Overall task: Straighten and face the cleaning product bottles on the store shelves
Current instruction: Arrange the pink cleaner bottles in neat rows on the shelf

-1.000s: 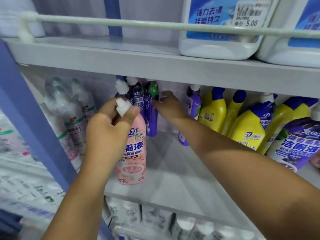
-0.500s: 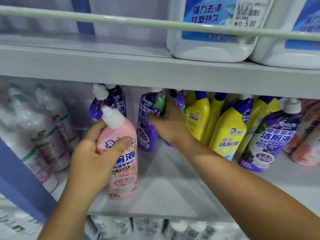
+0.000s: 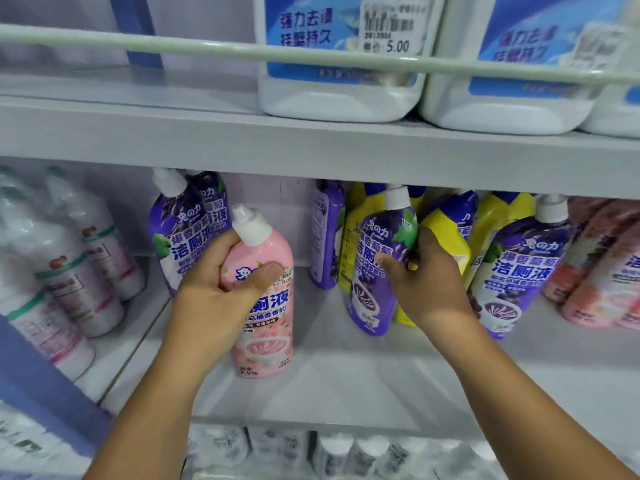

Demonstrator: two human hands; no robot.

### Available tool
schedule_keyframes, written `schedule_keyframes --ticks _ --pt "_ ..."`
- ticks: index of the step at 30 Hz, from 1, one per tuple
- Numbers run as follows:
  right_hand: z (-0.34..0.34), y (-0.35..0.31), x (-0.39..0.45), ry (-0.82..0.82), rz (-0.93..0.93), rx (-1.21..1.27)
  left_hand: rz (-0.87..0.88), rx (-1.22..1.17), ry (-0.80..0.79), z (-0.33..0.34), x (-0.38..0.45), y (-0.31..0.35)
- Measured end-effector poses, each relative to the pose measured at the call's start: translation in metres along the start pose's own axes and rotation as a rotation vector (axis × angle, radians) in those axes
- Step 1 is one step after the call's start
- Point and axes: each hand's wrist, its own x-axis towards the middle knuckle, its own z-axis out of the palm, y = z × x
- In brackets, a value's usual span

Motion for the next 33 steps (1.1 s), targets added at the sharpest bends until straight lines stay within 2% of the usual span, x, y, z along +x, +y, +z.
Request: schedule_keyframes --ticks 5,6,8,10,11,13,15,19,21,26,29,33 --pt "-0.004 0.009 -0.006 0.015 0.009 -0.155 0.072 -0.079 -0.055 0.006 -0.002 -0.001" --pt "-0.006 0.011 -0.009 0.041 0.013 -0.169 0.122 -0.103 -0.001 0.003 -0.001 -0.002" --pt "-0.010 0.004 -0.021 0.122 -0.013 -0.130 0.240 -0.104 0.255 -0.012 0.005 -0.007" --pt "-0.011 -0.011 -0.035 0.152 -0.094 0.026 0.306 -0.040 0.496 -0.030 0.020 -0.019" --pt "-0.008 -0.021 -0.040 0.111 -0.112 0.139 0.303 0.032 0.541 -0.037 0.030 -0.026" --pt "0.002 -0.043 -0.035 -0.059 -0.094 0.364 0.207 0.238 0.497 -0.043 0.051 -0.033" --pt "0.018 -0.066 -0.015 -0.218 -0.034 0.478 0.061 0.318 0.397 -0.042 0.065 -0.037" --pt "0.062 -0.101 0.041 -0.437 0.016 0.461 -0.056 0.322 0.342 -0.045 0.068 -0.042" --pt "0.085 -0.111 0.061 -0.526 -0.045 0.410 -0.076 0.328 0.318 -0.050 0.066 -0.045" --pt "0.149 -0.129 0.090 -0.637 -0.242 0.174 -0.058 0.244 0.290 -0.061 0.047 -0.044" --pt "0.206 -0.105 0.126 -0.694 -0.341 0.114 -0.059 0.191 0.286 -0.067 0.035 -0.044" --pt "0.193 -0.132 0.107 -0.623 -0.323 0.099 -0.076 0.159 0.267 -0.075 0.026 -0.041"
